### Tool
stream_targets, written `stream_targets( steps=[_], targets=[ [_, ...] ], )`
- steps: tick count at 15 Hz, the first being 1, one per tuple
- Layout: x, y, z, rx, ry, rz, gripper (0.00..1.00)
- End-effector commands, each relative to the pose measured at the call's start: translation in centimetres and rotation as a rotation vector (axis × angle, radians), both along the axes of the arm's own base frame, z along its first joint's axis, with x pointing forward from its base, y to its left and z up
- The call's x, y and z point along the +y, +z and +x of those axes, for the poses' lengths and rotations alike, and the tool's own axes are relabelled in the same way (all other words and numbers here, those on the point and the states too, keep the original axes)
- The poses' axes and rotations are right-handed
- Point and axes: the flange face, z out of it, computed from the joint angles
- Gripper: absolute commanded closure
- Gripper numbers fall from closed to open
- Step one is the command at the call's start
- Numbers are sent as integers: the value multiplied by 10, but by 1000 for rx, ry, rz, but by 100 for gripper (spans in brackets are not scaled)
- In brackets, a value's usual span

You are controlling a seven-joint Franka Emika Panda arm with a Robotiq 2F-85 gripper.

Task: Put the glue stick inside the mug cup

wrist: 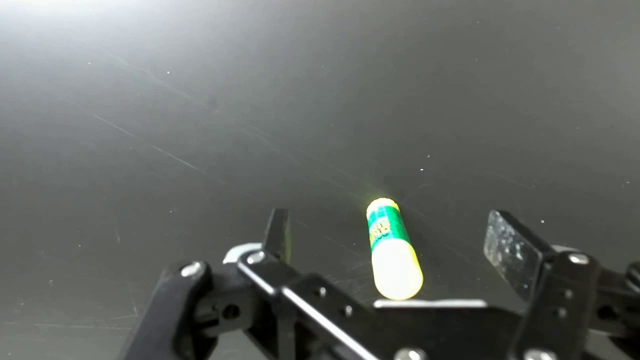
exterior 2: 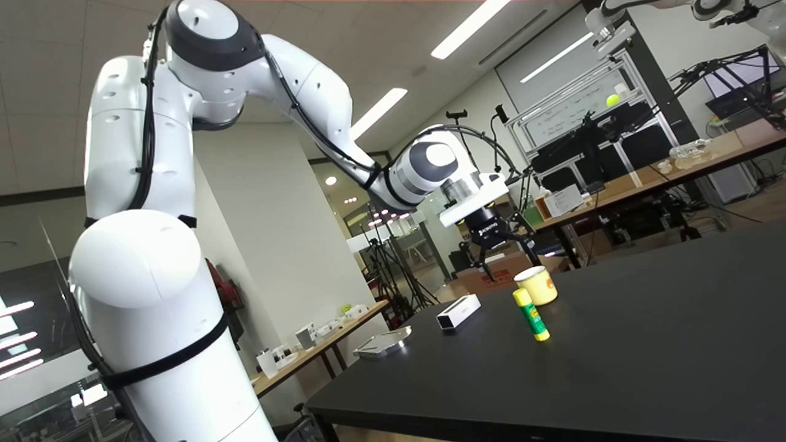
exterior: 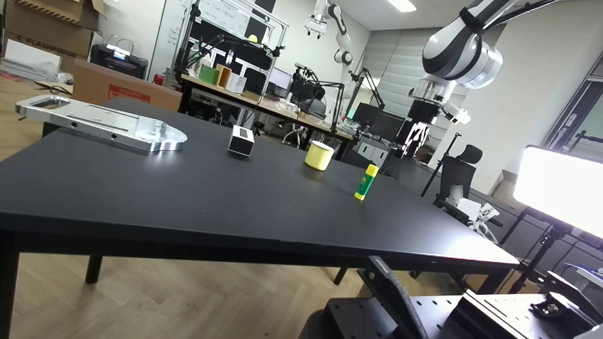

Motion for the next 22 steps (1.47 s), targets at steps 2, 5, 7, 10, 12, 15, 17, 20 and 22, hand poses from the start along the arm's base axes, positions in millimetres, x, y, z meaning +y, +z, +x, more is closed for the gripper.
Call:
stream_targets(
  steps=[2,5,7,10,12,15,17,20,22],
  targets=[
    [-1,1,6,-3,11,-8,0],
    [2,-6,26,17,18,-23,0],
    [5,-14,40,21,35,-34,0],
    [10,-34,59,30,60,-29,0],
    [19,-52,66,60,72,-25,0],
    [35,-74,70,114,87,-10,0],
    [41,-86,68,144,90,0,0],
    [42,-96,67,148,89,-1,25],
    [40,-97,69,140,87,2,33]
  ],
)
